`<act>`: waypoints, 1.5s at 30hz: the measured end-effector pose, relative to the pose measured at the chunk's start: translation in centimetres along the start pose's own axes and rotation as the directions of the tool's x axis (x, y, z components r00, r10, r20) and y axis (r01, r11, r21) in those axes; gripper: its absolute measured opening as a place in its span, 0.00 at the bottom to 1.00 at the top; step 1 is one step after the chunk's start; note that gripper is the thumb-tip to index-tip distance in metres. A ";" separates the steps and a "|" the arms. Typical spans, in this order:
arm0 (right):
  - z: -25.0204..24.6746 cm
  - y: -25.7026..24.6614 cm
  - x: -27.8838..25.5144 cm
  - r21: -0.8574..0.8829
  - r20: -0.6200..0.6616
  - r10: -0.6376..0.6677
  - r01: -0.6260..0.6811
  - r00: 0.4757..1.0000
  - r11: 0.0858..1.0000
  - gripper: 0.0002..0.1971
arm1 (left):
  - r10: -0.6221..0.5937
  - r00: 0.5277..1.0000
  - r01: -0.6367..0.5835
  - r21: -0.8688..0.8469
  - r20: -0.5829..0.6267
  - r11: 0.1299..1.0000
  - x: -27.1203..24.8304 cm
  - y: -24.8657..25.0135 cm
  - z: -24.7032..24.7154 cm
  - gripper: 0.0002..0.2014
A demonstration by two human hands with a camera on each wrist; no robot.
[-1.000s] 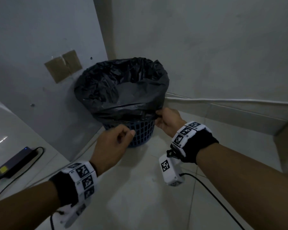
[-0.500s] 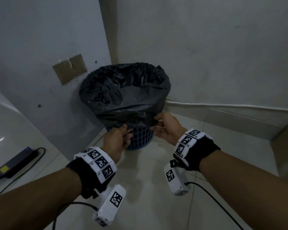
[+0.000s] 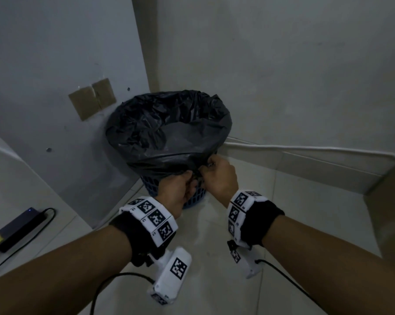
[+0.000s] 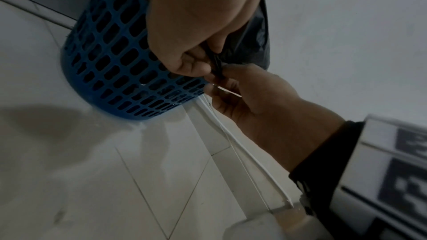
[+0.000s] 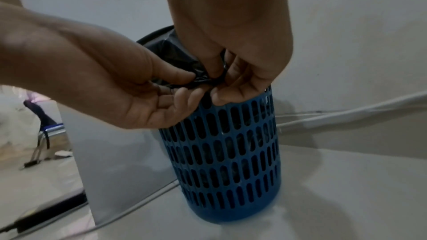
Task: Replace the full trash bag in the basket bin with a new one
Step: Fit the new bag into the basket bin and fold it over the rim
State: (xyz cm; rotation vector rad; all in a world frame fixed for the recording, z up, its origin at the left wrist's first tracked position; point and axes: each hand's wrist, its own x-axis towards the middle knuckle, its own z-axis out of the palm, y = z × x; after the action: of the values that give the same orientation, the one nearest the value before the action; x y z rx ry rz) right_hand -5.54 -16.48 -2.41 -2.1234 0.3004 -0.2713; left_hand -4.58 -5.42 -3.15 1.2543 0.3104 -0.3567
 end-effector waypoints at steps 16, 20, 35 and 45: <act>0.8 0.5 2.3 0.695 0.193 0.323 -0.361 0.927 0.621 0.07 | -0.098 0.992 0.091 -0.081 -0.085 0.993 0.2 0.8 0.5 0.04; 1.0 1.1 2.4 0.423 -0.030 0.238 -0.203 0.971 0.883 0.09 | -0.012 0.993 0.006 -0.047 -0.121 0.999 0.4 0.6 0.1 0.05; 0.0 0.5 1.2 0.379 0.108 0.055 -0.092 0.993 0.921 0.05 | -0.014 0.995 0.020 0.057 -0.102 0.998 0.1 0.7 0.7 0.11; 0.5 0.7 1.3 0.387 0.120 0.064 -0.106 0.991 0.916 0.02 | 0.279 0.960 -0.252 0.453 0.007 0.855 -1.8 2.1 -0.7 0.11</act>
State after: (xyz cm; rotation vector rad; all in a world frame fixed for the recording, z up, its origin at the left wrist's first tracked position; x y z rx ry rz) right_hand -4.17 -16.83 -3.17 -1.7152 0.2521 -0.1518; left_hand -5.30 -4.02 -0.78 1.7462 0.0983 -0.1535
